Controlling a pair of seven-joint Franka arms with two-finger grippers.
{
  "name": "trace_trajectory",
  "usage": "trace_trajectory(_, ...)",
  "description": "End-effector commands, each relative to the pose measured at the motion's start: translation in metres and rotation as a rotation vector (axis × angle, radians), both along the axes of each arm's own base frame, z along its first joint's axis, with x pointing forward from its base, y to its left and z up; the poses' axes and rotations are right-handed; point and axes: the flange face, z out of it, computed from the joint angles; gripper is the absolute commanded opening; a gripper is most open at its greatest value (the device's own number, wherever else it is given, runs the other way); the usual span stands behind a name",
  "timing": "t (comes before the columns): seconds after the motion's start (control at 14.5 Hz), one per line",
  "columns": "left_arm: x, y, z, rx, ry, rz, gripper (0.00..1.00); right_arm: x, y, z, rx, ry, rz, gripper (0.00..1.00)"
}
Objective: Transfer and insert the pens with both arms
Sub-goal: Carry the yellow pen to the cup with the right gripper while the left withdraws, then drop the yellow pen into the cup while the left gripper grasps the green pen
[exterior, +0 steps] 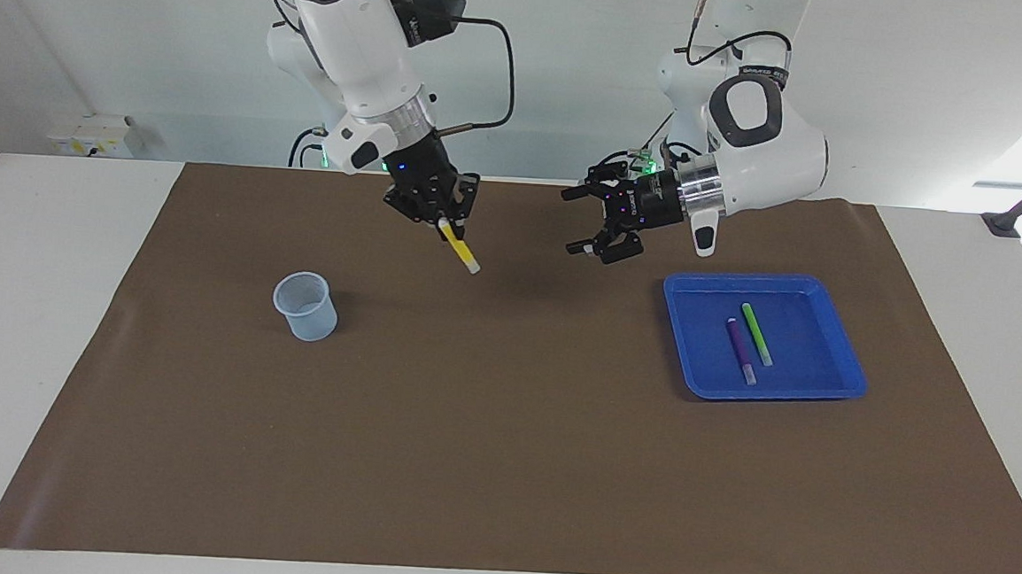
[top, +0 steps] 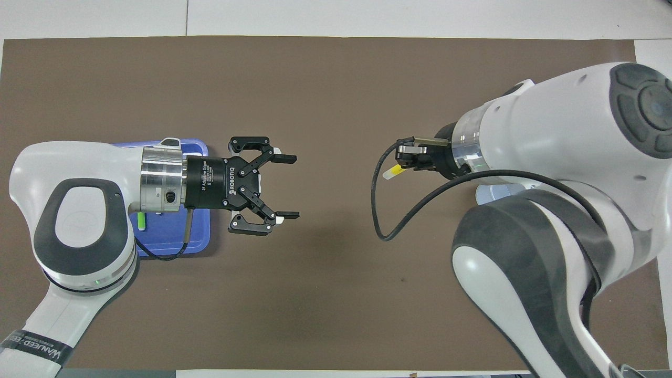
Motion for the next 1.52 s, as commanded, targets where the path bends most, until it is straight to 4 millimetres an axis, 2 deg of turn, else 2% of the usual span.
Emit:
trace_trajectory(0.0, 0.009, 0.034, 0.008, 0.104, -0.053, 0.01, 1.0, -0.011, -0.056, -0.018, -0.124, -0.02, 0.055, 0.0)
trace_trajectory(0.14, 0.018, 0.047, 0.016, 0.3, -0.149, -0.078, 1.0, -0.01, -0.1, -0.031, -0.173, -0.017, 0.101, 0.0)
trace_trajectory(0.34, 0.023, 0.08, 0.01, 0.456, -0.183, -0.136, 1.0, -0.013, -0.165, -0.051, -0.203, -0.035, 0.156, 0.0)
trace_trajectory(0.55, 0.024, 0.124, -0.001, 0.557, -0.304, -0.317, 1.0, -0.026, -0.204, -0.082, -0.211, -0.063, 0.192, 0.0)
trace_trajectory(0.76, 0.028, 0.183, -0.011, 0.628, -0.448, -0.505, 1.0, -0.031, -0.211, -0.104, -0.213, -0.061, 0.188, 0.0)
trace_trajectory(1.03, 0.033, 0.24, -0.034, 0.7, -0.696, -0.91, 1.0, -0.033, -0.219, -0.136, -0.222, -0.077, 0.2, 0.0)
trace_trajectory(1.17, 0.04, 0.251, -0.055, 0.721, -0.805, -1.101, 1.0, -0.033, -0.222, -0.148, -0.226, -0.08, 0.212, 0.0)
trace_trajectory(1.45, 0.059, 0.254, -0.111, 0.729, -0.945, -1.435, 1.0, -0.033, -0.229, -0.16, -0.227, -0.066, 0.207, 0.0)
